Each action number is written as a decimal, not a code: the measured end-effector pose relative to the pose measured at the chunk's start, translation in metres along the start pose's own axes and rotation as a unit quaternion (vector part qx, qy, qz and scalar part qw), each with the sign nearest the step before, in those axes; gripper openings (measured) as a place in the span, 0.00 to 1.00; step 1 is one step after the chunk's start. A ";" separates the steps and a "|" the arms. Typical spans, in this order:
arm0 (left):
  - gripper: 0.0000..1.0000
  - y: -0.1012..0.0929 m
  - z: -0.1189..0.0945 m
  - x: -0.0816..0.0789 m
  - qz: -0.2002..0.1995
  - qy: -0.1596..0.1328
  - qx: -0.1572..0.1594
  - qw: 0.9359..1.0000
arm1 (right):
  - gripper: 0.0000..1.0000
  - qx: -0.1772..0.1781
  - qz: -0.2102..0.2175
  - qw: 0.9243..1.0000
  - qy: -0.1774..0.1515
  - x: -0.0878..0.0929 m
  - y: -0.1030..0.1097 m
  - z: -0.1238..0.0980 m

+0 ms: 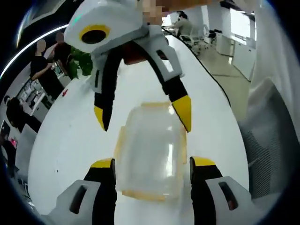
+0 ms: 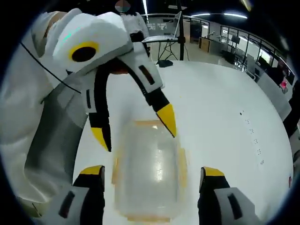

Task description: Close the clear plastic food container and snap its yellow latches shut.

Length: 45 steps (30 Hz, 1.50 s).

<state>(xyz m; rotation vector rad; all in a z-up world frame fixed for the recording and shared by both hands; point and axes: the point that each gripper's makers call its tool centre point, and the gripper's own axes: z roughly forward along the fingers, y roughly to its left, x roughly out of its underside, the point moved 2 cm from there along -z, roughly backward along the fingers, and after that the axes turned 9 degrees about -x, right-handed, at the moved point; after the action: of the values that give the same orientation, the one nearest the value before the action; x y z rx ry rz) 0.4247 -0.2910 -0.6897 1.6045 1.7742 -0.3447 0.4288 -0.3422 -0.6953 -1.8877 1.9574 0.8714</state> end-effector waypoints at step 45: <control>0.77 -0.006 0.021 0.055 0.042 0.069 0.052 0.995 | 0.77 0.045 -0.019 0.997 0.065 0.049 0.001 0.021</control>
<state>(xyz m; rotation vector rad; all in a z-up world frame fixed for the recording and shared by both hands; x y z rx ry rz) 0.4270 -0.2637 -0.7416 1.8095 1.8095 -0.2984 0.4180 -0.3688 -0.7403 -1.9677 1.9927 0.6537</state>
